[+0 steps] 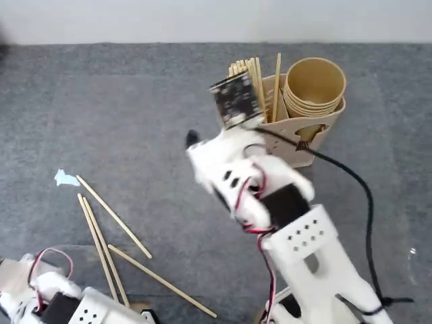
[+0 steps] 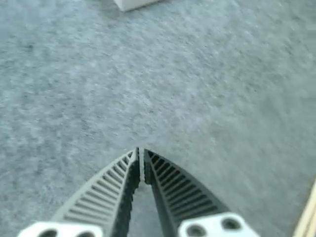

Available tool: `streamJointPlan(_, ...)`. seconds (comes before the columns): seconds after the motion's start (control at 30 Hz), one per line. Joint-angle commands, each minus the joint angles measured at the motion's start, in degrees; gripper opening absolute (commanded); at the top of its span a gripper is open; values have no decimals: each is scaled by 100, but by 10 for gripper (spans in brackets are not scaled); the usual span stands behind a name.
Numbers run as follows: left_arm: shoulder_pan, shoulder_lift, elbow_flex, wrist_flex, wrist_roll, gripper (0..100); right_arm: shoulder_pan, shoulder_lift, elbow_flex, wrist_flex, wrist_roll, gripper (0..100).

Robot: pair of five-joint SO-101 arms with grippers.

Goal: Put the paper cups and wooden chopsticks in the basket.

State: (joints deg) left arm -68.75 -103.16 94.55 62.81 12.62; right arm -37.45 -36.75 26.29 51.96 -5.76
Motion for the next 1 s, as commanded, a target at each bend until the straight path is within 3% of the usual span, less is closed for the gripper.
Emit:
streamJointPlan(0.0, -352, -62, -101, -237, -44, 13, -637, 330, -316, 321, -281, 234)
streamJointPlan(0.37, -396, -53, 198, 378, -211, 13, -1938, 2527, -870, 48, -492, 234)
streamJointPlan(0.97, -396, -44, 198, 396, -255, 13, -2615, 6255, -4369, 92, -484, 235)
